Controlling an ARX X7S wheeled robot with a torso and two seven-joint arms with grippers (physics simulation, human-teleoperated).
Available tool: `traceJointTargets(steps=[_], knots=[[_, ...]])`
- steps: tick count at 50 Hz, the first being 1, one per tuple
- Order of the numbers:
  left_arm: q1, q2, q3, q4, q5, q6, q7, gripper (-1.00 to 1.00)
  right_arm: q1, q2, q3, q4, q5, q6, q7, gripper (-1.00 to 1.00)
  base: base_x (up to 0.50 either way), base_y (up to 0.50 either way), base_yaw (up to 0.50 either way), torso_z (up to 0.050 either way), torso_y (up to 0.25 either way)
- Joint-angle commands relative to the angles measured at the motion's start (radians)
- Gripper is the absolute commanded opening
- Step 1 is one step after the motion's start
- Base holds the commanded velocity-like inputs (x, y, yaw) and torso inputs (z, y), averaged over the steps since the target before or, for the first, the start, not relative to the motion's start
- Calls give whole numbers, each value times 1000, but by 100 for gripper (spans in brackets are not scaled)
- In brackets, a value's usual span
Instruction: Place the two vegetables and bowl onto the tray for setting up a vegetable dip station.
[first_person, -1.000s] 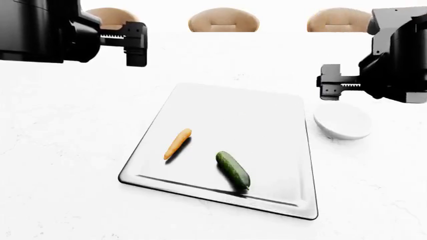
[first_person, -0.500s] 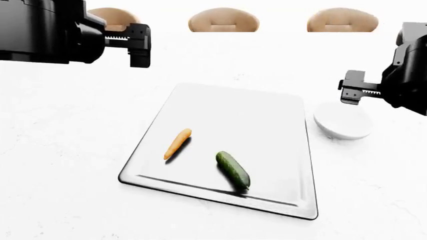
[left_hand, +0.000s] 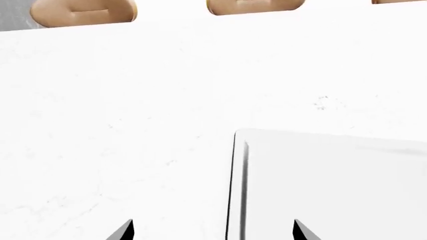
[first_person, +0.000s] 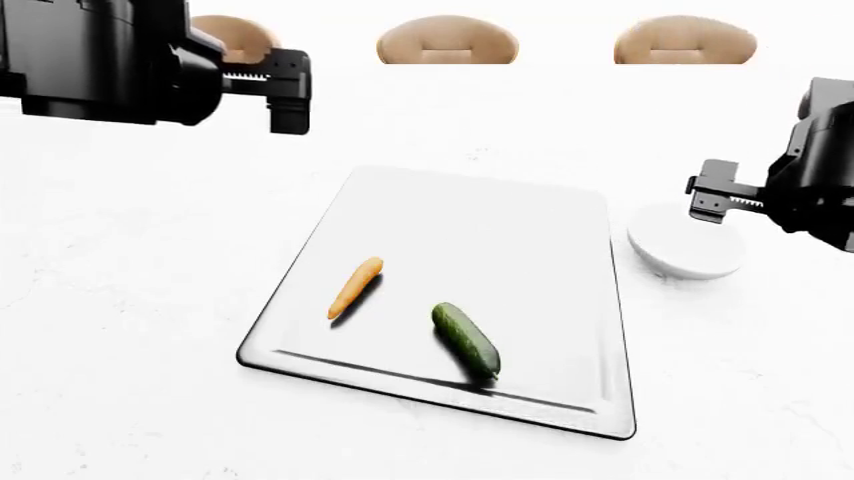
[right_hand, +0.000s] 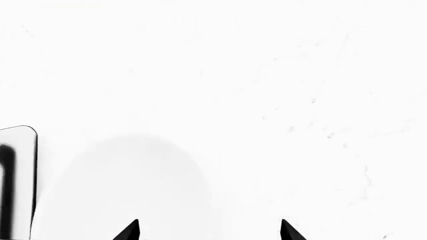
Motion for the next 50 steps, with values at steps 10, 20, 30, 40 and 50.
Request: traceJointTargets(steps=[10,20,30,40,50], knots=[[13,10,16,-41,30,6,35,100,-70,-217,-129,430,-156,13,-364,100,0,0,0,0,0],[16,22,21,-62,44,12,55,100,-75,-235,-155,429,-146,39,-415,100,0,0,0,0,0],[29,6,13,-45,34,20,46,100,-78,-244,-163,425,-145,48,-431,100,0,0,0,0,0],[36,-7,8,-32,23,23,32,100,-118,-219,-151,434,-83,43,-358,-100,0,0,0,0,0],[55,-28,0,-7,12,35,16,100,-138,-231,-249,435,68,-9,-325,-100,0,0,0,0,0]])
